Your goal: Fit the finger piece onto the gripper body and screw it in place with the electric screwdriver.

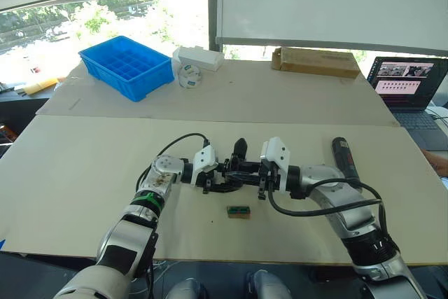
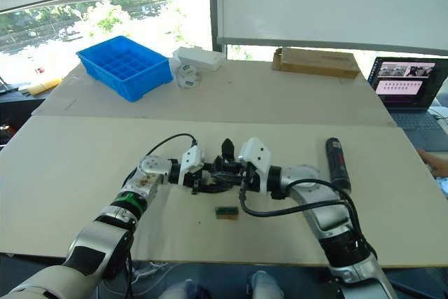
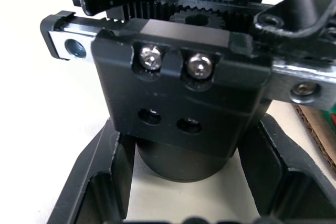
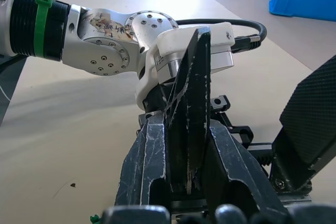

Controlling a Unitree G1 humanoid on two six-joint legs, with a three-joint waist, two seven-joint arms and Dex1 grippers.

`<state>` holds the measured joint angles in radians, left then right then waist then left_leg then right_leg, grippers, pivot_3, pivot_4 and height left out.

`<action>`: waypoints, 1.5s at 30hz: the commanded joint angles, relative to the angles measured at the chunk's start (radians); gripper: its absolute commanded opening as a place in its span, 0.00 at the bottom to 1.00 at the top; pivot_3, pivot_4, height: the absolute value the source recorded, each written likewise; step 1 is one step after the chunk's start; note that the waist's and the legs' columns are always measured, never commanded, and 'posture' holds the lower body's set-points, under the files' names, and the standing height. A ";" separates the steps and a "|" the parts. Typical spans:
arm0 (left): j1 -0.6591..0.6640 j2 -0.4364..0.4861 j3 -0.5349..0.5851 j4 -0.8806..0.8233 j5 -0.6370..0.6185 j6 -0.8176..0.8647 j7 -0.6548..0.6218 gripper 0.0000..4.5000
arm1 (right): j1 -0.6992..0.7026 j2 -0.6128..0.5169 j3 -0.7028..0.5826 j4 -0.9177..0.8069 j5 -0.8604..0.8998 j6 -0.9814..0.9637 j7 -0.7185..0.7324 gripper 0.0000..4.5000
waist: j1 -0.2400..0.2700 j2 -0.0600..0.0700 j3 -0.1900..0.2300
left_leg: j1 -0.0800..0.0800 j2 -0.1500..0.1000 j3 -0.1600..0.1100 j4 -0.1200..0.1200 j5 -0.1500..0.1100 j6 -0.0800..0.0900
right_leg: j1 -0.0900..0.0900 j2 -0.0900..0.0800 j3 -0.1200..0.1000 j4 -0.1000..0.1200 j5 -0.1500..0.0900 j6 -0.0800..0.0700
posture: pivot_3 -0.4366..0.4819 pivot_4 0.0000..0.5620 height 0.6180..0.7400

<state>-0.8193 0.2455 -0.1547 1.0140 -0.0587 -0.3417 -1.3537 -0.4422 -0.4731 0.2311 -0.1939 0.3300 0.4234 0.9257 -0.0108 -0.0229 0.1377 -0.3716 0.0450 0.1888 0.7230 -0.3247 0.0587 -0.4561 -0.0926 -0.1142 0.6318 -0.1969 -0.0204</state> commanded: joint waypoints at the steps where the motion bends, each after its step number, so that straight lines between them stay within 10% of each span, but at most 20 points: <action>1: 0.013 0.002 -0.012 -0.009 0.016 0.005 -0.005 0.51 | 0.000 -0.021 0.022 -0.008 -0.013 0.040 0.012 0.09 | 0.000 0.000 0.000 | 0.000 0.000 0.000 0.000 0.000 0.000 | 0.000 0.000 0.000 0.000 0.000 0.000 | 0.48 0.27 1.00; 45: 0.036 0.010 -0.014 -0.032 0.013 0.026 0.000 0.51 | -0.061 -0.047 0.047 0.054 -0.008 0.193 -0.001 0.09 | -0.004 0.000 -0.006 | 0.003 0.001 0.000 0.001 0.000 0.000 | 0.002 -0.001 0.000 0.002 0.000 -0.001 | 0.48 0.27 1.00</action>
<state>-0.7997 0.2556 -0.1557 0.9946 -0.0575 -0.3235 -1.3397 -0.5258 -0.4923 0.2670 -0.1708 0.3456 0.5770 0.9252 -0.0150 -0.0224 0.1319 -0.3684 0.0458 0.1888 0.7236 -0.3247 0.0585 -0.4540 -0.0933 -0.1138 0.6337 -0.1970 -0.0214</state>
